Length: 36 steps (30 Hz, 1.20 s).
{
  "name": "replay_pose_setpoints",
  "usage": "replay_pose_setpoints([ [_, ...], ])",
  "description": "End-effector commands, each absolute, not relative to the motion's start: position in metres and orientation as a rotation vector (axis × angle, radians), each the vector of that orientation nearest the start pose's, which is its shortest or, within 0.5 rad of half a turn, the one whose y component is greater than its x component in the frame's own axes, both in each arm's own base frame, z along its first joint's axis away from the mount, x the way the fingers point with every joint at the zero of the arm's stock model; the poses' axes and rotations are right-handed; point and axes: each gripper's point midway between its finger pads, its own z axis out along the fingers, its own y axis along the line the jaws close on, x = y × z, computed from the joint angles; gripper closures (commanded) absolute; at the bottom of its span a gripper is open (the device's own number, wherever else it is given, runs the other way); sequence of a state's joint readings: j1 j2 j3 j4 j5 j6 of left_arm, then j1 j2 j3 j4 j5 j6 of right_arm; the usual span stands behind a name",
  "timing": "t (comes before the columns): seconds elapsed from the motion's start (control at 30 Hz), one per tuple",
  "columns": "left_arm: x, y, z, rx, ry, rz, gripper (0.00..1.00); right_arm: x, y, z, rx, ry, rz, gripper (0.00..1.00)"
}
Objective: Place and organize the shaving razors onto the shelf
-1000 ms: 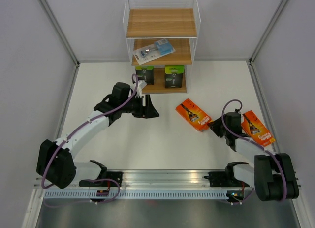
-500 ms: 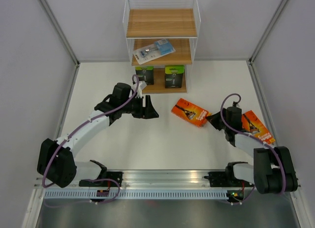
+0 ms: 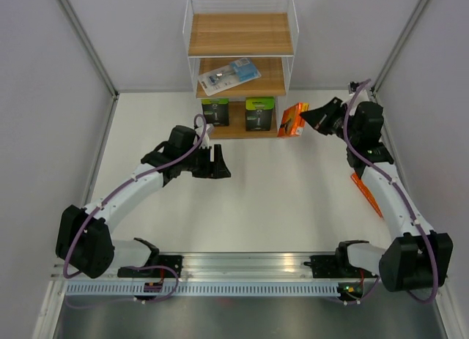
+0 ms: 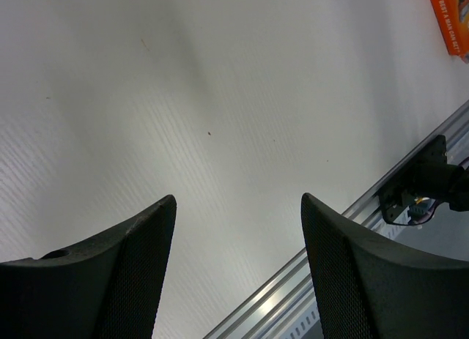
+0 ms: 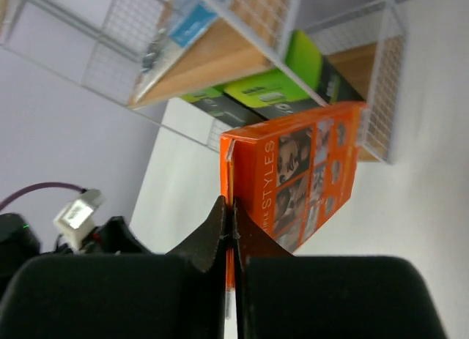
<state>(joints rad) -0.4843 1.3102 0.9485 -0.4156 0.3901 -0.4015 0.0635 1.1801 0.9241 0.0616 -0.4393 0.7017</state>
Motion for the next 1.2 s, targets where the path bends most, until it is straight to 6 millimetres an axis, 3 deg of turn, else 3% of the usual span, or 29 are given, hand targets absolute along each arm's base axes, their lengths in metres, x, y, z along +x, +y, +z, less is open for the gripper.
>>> replay_pose_setpoints([
  [0.0, 0.268, -0.222, 0.15, 0.308, 2.427, -0.797, 0.26, 0.37, 0.153, 0.332, 0.067, 1.79, 1.041, 0.99],
  [0.07, 0.267, -0.222, 0.148, 0.302, 2.433, -0.796, 0.26, 0.368, 0.167, 0.365, 0.003, 1.752, 1.074, 0.99],
  [0.13, 0.267, -0.221, 0.147, 0.285, 2.439, -0.793, 0.26, 0.369, 0.179, 0.382, -0.042, 1.75, 1.116, 0.99],
  [0.17, 0.267, -0.22, 0.146, 0.279, 2.442, -0.791, 0.26, 0.365, 0.187, 0.415, -0.082, 1.69, 1.14, 0.99],
  [0.23, 0.266, -0.221, 0.145, 0.272, 2.449, -0.798, 0.26, 0.365, 0.197, 0.437, -0.12, 1.66, 1.189, 0.99],
  [0.27, 0.265, -0.221, 0.145, 0.273, 2.45, -0.804, 0.26, 0.36, 0.2, 0.47, -0.151, 1.599, 1.214, 0.99],
  [0.33, 0.264, -0.222, 0.147, 0.275, 2.446, -0.813, 0.26, 0.36, 0.209, 0.49, -0.17, 1.589, 1.305, 0.99],
  [0.37, 0.265, -0.222, 0.147, 0.272, 2.445, -0.812, 0.26, 0.351, 0.212, 0.522, -0.216, 1.52, 1.324, 1.0],
  [0.53, 0.264, -0.225, 0.152, 0.279, 2.438, -0.835, 0.26, 0.351, 0.226, 0.573, -0.232, 1.438, 1.471, 1.0],
  [0.57, 0.264, -0.226, 0.153, 0.281, 2.435, -0.839, 0.26, 0.34, 0.229, 0.598, -0.285, 1.347, 1.488, 0.99],
  [0.77, 0.267, -0.23, 0.162, 0.296, 2.412, -0.861, 0.26, 0.361, 0.256, 0.631, -0.276, 1.248, 1.59, 1.0],
  [0.93, 0.271, -0.232, 0.169, 0.293, 2.395, -0.868, 0.26, 0.358, 0.283, 0.653, -0.324, 1.15, 1.645, 0.99],
  [1.1, 0.272, -0.234, 0.173, 0.303, 2.378, -0.876, 0.26, 0.394, 0.287, 0.638, -0.271, 1.14, 1.574, 0.99],
  [1.17, 0.273, -0.233, 0.174, 0.305, 2.372, -0.873, 0.26, 0.418, 0.288, 0.615, -0.198, 1.228, 1.497, 1.0],
])
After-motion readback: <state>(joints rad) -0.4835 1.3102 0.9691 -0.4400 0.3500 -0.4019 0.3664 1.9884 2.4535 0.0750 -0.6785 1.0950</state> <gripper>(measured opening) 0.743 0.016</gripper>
